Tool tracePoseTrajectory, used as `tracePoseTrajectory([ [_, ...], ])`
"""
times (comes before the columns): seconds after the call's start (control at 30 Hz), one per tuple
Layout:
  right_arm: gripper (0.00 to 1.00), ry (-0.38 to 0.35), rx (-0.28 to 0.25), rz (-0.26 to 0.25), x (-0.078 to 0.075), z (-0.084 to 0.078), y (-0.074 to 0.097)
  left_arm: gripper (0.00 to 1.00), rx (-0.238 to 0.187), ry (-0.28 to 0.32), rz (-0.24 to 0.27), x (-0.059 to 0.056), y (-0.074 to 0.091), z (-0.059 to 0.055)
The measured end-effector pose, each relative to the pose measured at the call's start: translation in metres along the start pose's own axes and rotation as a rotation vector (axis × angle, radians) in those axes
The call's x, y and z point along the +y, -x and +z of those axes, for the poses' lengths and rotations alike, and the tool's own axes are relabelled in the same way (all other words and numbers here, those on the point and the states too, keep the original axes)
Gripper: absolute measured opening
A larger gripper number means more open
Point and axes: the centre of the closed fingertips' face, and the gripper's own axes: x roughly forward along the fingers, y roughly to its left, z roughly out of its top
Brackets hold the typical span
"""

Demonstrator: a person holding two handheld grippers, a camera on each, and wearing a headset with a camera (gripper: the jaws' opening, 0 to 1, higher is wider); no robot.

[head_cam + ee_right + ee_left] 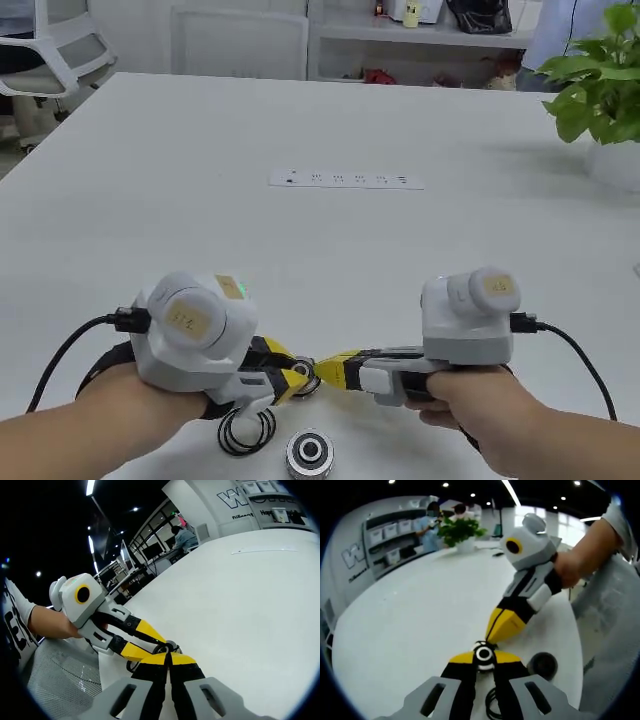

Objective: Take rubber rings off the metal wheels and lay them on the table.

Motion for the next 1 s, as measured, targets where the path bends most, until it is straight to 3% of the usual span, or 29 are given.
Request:
tracePoseTrajectory([
  [1.0, 0.0, -0.017, -0.009, 0.021, 0.0056, 0.0004, -0.0005, 0.13, -0.002, -0.001, -0.002, -0.0009, 0.0003, 0.0001],
])
